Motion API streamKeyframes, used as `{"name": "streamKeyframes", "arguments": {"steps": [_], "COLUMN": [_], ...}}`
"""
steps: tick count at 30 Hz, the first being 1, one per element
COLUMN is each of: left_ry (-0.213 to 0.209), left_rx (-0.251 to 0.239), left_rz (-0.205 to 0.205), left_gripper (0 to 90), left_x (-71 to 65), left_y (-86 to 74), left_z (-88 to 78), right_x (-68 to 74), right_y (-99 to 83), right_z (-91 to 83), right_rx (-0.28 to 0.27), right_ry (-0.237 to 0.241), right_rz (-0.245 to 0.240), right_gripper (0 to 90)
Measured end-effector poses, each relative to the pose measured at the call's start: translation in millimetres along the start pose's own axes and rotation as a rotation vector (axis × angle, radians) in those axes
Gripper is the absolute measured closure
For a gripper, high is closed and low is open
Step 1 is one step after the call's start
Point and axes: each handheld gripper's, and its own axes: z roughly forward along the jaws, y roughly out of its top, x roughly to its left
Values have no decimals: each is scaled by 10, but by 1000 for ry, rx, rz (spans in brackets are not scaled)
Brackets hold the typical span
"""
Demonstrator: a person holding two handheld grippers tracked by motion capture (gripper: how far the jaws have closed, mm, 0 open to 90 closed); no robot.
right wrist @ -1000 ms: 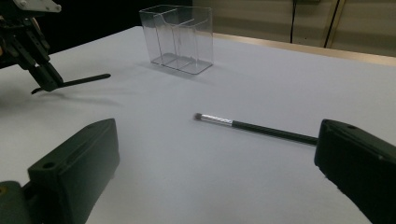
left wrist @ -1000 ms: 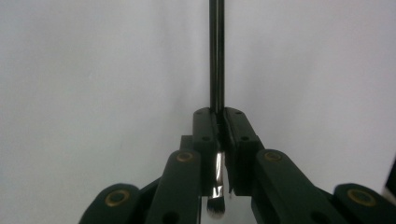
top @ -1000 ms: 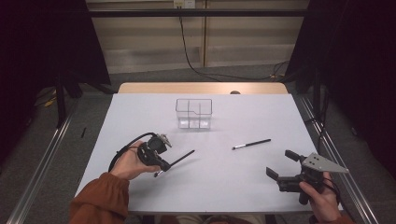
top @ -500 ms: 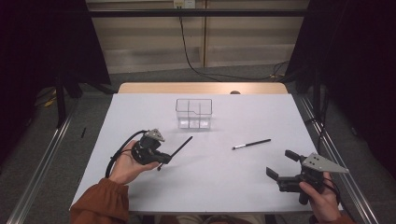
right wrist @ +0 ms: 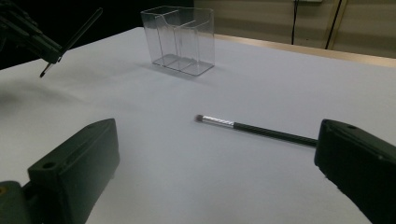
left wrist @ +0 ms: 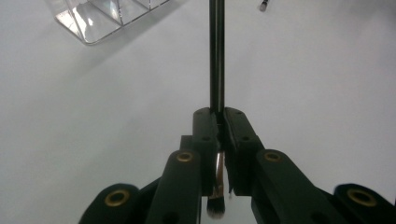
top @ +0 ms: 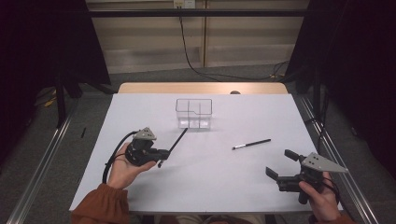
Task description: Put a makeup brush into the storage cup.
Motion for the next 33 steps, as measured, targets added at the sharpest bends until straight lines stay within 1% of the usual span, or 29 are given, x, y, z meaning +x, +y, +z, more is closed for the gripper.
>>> {"name": "streamKeyframes", "arguments": {"steps": [1, 3, 4, 8, 10, 12, 13, 15, 17, 18, 21, 24, 25, 26, 27, 28, 29, 30, 33], "left_ry": [1, 5, 1, 30, 34, 20, 23, -5, -24, -26, -48, -63, -77, -82, -82, -97, -97, -106, -115], "left_rx": [-9, -45, -55, -113, -130, -155, -169, -198, -214, -225, -240, -250, -254, -258, -258, -260, -260, -261, -260], "left_rz": [-3, -8, -15, -8, -7, -15, -18, -23, -20, -12, 2, 5, 14, 14, 14, 23, 23, 27, 34], "left_gripper": [841, 841, 841, 841, 841, 841, 841, 841, 841, 841, 841, 841, 841, 841, 841, 841, 841, 841, 841], "left_x": [2, -2, -4, -38, -45, -42, -50, -60, -81, -95, -143, -174, -206, -218, -218, -254, -254, -285, -318], "left_y": [-1, -4, -7, -22, -20, -15, -12, -6, 3, 6, 18, 28, 48, 56, 56, 83, 83, 102, 122], "left_z": [-18, -46, -55, -70, -77, -97, -109, -129, -141, -144, -137, -126, -121, -120, -120, -117, -117, -108, -91], "right_x": [-1, -2, -1, 2, 2, 4, 4, 1, 2, 5, 12, 13, 13, 12, 12, 13, 13, 15, 24], "right_y": [0, 1, 1, 2, 0, 1, 1, 1, 3, 3, 7, 8, 9, 9, 9, 10, 10, 13, 23], "right_z": [1, 2, 3, 0, 2, 1, 1, -1, 2, 4, 4, 5, 4, 3, 3, 3, 3, 9, 23], "right_rx": [0, -1, -1, -5, -4, -7, -7, -8, -9, -8, -10, -11, -14, -14, -14, -15, -15, -15, -13], "right_ry": [0, 0, 1, 3, 4, 4, 4, 4, 4, 4, 13, 14, 15, 15, 15, 16, 16, 19, 28], "right_rz": [0, 0, 0, 3, 4, 5, 5, 5, 5, 3, -10, -9, -4, -4, -4, -3, -3, -6, -13], "right_gripper": [0, 0, 0, 0, 0, 0, 0, 0, 0, 0, 0, 0, 0, 0, 0, 0, 0, 0, 0]}}
